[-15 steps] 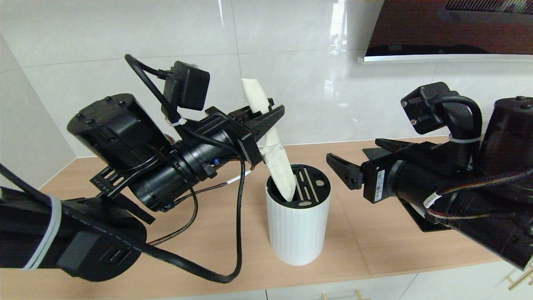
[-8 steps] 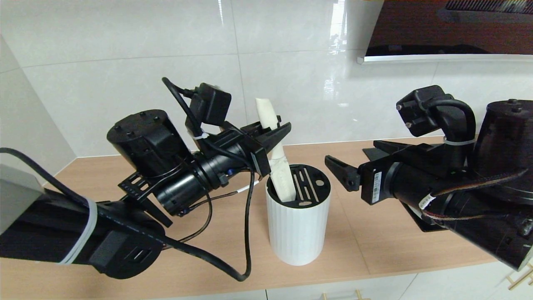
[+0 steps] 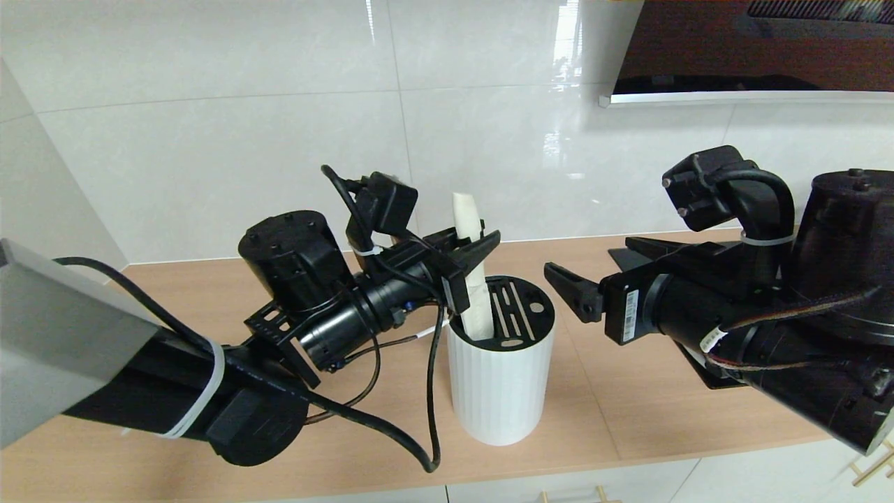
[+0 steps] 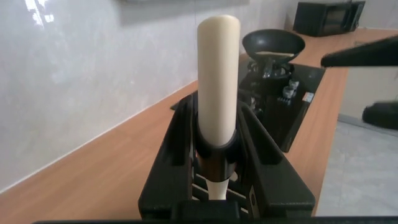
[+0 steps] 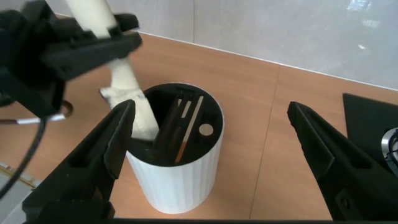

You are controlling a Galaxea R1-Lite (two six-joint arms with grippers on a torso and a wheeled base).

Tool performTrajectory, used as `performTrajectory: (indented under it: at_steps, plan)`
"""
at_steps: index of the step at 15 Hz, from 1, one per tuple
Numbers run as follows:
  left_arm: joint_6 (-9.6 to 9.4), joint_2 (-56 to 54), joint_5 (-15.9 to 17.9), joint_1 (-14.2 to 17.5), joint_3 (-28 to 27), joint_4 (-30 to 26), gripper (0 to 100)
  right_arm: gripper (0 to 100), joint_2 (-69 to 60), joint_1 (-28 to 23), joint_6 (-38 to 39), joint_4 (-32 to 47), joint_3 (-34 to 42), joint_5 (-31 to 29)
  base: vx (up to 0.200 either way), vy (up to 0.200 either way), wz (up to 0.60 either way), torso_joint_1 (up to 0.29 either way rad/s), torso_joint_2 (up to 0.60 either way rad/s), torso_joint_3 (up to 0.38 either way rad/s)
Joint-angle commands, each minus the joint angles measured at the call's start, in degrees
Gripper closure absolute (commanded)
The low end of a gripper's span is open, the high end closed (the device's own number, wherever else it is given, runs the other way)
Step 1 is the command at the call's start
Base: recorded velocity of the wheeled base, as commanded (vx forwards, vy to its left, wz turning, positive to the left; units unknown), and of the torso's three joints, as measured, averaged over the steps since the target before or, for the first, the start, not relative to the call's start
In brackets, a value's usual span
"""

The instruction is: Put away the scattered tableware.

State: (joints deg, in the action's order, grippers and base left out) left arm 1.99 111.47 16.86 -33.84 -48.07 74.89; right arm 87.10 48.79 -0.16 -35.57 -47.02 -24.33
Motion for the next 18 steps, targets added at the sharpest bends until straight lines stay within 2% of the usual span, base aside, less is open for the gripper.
performTrajectory:
  at_steps: [1,9,12,15,18]
  plan:
    - [0.03,2.35,-0.51,-0.52,-0.10,0.35,100,0,0.09,0.08,-0.02,-0.02,0.00,-0.01,0.000,0.000,0.00,0.000,0.00,0.000]
    - [0.12,6.57,-0.69,-1.40,-0.45,2.63,100,0,0.35,-0.01,-0.11,-0.02,0.17,-0.01,0.000,0.000,0.00,0.000,0.00,0.000]
    - [0.12,3.23,-2.71,-2.37,-0.54,4.39,100,0,0.44,-0.01,-0.28,-0.02,0.17,-0.10,0.000,0.000,0.00,0.000,0.00,0.000]
    - [0.12,-1.70,-2.80,-3.42,1.49,4.21,100,0,0.35,0.08,-0.28,-0.11,0.17,-0.10,0.000,0.000,0.00,0.000,0.00,0.000]
    - [0.12,-1.87,-2.80,-3.51,1.49,4.21,100,0,0.35,-0.01,-0.28,-0.02,0.17,-0.10,0.000,0.000,0.00,0.000,0.00,0.000]
